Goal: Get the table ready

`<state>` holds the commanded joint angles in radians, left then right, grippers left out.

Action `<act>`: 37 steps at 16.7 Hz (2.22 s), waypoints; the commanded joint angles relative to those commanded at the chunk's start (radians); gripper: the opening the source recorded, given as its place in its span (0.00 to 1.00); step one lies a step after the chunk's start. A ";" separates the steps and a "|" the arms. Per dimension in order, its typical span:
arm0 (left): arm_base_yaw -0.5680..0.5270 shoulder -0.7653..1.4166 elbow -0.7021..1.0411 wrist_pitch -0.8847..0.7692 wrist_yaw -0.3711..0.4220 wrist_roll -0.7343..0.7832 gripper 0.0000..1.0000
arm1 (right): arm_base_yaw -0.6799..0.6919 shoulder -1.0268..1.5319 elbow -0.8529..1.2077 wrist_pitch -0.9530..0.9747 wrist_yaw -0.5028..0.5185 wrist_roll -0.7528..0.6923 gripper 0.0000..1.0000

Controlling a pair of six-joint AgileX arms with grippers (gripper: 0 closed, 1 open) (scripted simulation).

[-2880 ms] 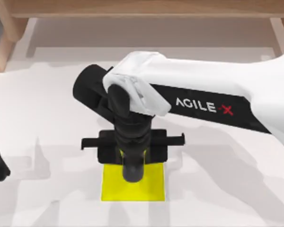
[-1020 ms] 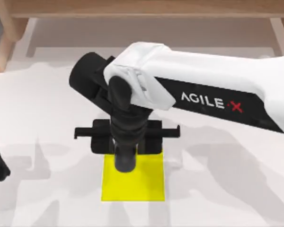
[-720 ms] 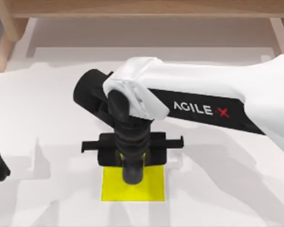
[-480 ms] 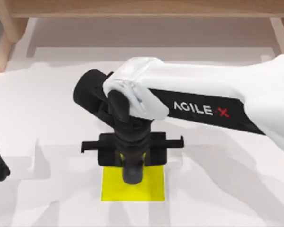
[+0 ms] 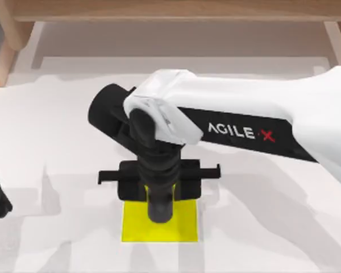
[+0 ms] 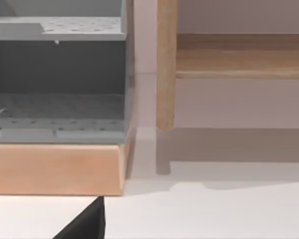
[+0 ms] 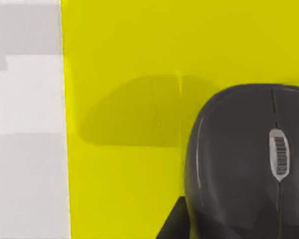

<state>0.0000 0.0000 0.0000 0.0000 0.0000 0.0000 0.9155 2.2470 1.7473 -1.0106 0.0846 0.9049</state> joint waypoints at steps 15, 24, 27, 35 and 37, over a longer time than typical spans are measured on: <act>0.000 0.000 0.000 0.000 0.000 0.000 1.00 | -0.001 -0.001 0.000 0.000 0.000 0.000 1.00; 0.000 0.000 0.000 0.000 0.000 0.000 1.00 | -0.205 -0.187 -0.224 0.341 -0.042 -0.260 1.00; 0.000 0.000 0.000 0.000 0.000 0.000 1.00 | -0.323 -0.263 -0.403 0.538 -0.104 -0.441 1.00; 0.000 0.000 0.000 0.000 0.000 0.000 1.00 | -0.696 -0.446 -0.928 1.202 -0.382 -1.072 1.00; 0.000 0.000 0.000 0.000 0.000 0.000 1.00 | -0.806 -0.488 -1.031 1.400 -0.465 -1.254 1.00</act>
<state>0.0000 0.0000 0.0000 0.0000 0.0000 0.0000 0.1099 1.7594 0.7162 0.3894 -0.3801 -0.3491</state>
